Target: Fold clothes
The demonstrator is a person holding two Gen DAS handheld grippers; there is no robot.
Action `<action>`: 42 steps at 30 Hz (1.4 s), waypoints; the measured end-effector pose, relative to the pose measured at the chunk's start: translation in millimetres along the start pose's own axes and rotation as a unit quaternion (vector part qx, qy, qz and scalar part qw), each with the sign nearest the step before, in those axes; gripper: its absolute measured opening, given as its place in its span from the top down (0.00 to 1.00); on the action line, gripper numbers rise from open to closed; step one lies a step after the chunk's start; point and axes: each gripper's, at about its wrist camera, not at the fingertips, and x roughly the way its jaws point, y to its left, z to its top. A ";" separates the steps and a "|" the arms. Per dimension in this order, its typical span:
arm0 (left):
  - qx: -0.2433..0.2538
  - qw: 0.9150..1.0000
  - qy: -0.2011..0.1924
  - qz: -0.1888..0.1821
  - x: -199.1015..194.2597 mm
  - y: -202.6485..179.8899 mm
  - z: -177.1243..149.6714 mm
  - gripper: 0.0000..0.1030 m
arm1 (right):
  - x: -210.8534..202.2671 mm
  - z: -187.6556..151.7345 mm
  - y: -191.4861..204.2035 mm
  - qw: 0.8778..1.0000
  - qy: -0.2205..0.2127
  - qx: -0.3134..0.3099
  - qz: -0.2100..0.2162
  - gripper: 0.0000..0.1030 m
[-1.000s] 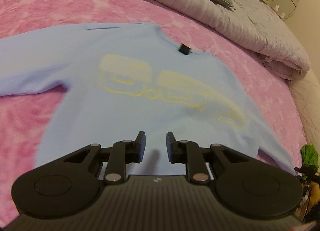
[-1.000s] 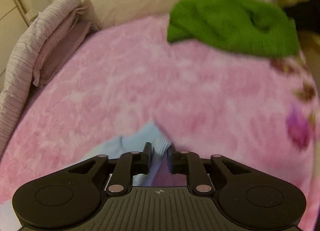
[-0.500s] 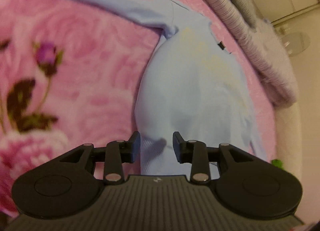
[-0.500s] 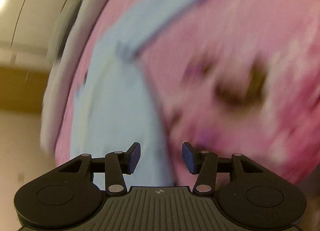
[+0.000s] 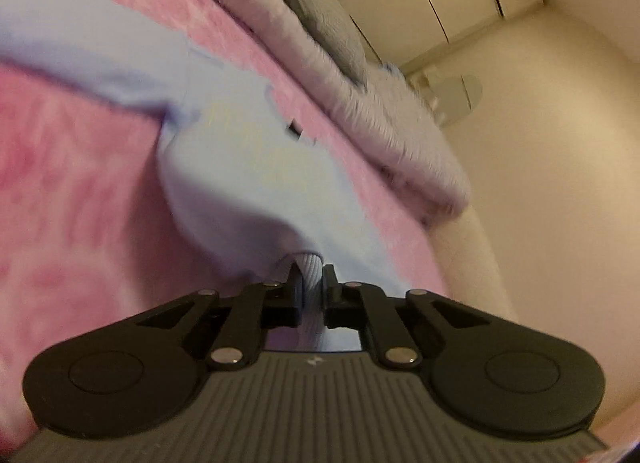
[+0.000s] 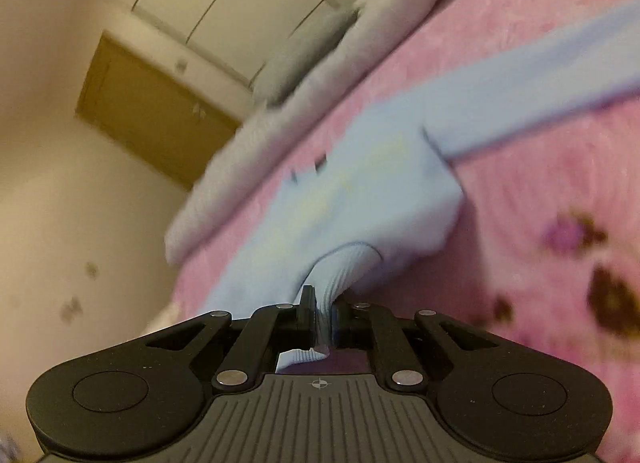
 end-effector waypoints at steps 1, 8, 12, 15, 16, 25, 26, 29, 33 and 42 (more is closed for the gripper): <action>-0.001 1.000 -0.009 -0.001 -0.7 -8.3 14.1 0.95 | -0.9 14.2 9.8 1.000 -0.007 0.007 0.012 0.93; 0.000 0.999 -0.040 0.006 -30.1 -72.2 55.4 0.95 | -16.0 61.2 80.5 0.999 -0.019 -0.025 0.028 0.93; -0.004 1.000 -0.025 0.008 -59.7 -75.2 34.1 0.94 | -37.3 50.6 92.4 0.999 -0.008 -0.028 0.026 0.93; -0.027 0.999 0.007 0.029 -58.0 -57.2 17.8 0.94 | -39.4 34.7 79.7 1.000 0.024 -0.010 0.012 0.92; -0.035 0.998 0.013 0.041 -48.1 -48.2 17.8 0.93 | -36.5 31.4 74.6 0.999 0.031 -0.007 0.004 0.92; 0.012 0.981 0.020 0.191 2.0 14.8 15.5 0.85 | 38.1 27.8 21.2 0.991 0.053 -0.033 -0.120 0.58; 0.038 0.980 0.022 0.195 -4.8 15.8 6.7 0.82 | 33.0 19.9 17.2 0.991 0.051 -0.052 -0.116 0.50; 0.128 0.973 0.036 0.189 -31.9 17.1 -36.1 0.79 | -1.5 -13.0 6.6 0.989 0.040 -0.113 -0.086 0.49; 0.212 0.963 0.071 0.147 -47.6 11.2 -104.4 0.78 | -43.4 -70.7 -2.8 0.983 0.041 -0.168 -0.059 0.49; 0.305 0.934 0.128 0.134 32.7 -15.1 -162.5 0.82 | 23.5 -144.0 16.2 0.924 0.134 -0.324 -0.155 0.82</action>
